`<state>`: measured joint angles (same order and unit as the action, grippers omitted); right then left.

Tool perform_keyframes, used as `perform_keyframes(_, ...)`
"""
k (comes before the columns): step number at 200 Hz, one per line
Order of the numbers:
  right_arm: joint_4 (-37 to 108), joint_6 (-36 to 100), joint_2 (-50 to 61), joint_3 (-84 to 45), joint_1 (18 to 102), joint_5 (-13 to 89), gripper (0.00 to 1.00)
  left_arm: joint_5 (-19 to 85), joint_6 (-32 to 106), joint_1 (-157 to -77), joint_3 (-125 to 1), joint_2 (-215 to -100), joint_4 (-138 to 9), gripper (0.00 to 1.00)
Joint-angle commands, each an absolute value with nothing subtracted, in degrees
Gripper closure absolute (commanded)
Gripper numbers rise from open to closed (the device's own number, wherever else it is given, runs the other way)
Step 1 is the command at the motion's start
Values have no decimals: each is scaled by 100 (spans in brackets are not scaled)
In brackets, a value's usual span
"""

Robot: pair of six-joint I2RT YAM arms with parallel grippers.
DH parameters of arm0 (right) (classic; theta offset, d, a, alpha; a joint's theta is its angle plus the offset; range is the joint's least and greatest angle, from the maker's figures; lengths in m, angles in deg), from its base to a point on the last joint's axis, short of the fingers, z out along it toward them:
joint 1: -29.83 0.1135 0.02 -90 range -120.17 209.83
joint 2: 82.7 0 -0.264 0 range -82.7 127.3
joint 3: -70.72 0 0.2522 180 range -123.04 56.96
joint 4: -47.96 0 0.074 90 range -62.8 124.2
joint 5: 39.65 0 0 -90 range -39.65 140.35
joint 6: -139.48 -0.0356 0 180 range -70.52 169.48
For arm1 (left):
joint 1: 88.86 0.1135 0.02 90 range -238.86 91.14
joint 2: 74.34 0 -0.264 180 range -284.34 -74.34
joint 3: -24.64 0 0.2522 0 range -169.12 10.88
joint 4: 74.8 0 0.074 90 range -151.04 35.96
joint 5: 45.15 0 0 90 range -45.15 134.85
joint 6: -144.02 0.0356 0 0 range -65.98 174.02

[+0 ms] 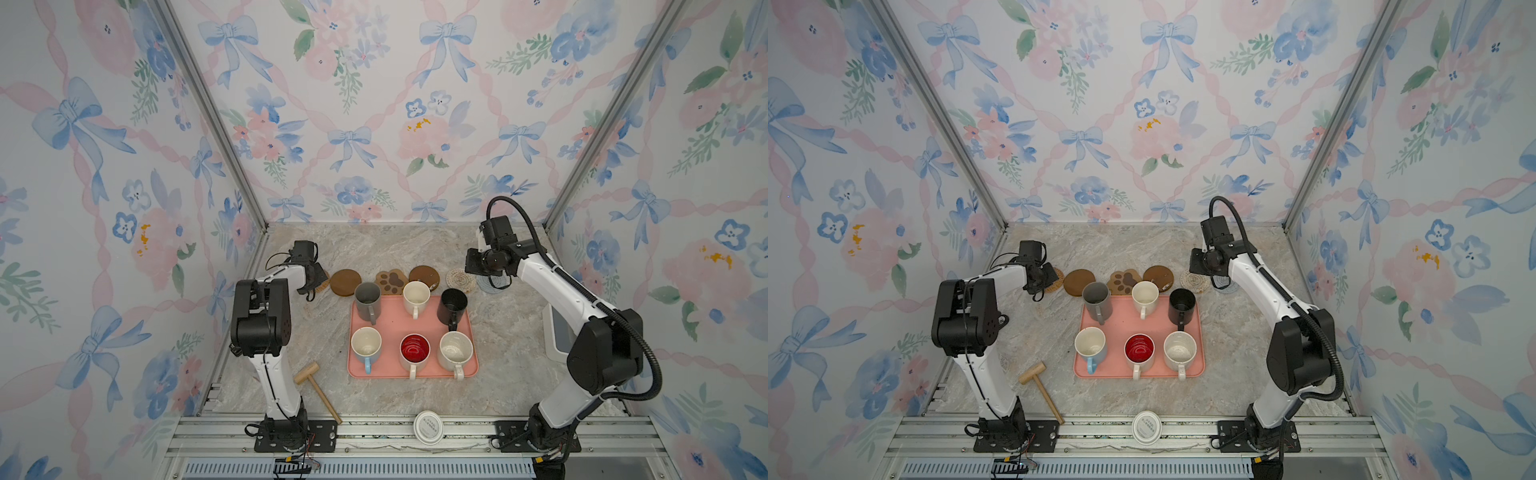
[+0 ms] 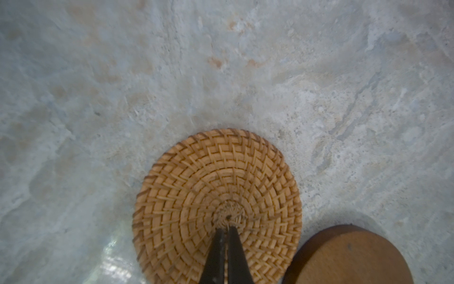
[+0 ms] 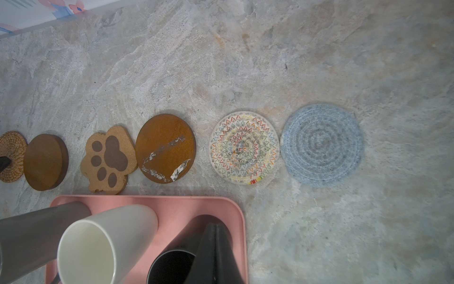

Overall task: Place cups on coasters
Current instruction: Move the coaster to the top-left of the table.

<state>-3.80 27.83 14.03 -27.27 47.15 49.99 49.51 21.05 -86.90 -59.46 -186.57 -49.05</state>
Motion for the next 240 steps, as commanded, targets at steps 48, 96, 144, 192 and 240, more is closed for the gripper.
perform_keyframes(48,-318,2737,1085,-2672,4697,4991,93,5178,2214,-8640,-5461,-18536,-4619,100)
perform_keyframes(96,-316,2743,1055,-2642,4697,4991,93,5049,2128,-8640,-5320,-18422,-4629,100)
perform_keyframes(144,-292,2744,1020,-2586,4697,4973,93,5007,2122,-8648,-5249,-18332,-4634,100)
perform_keyframes(192,-276,2718,1002,-2529,4701,4961,93,4879,2149,-8666,-5361,-18449,-4642,100)
perform_keyframes(240,-243,2712,977,-2505,4714,4953,93,4852,2141,-8784,-5477,-18494,-4648,100)
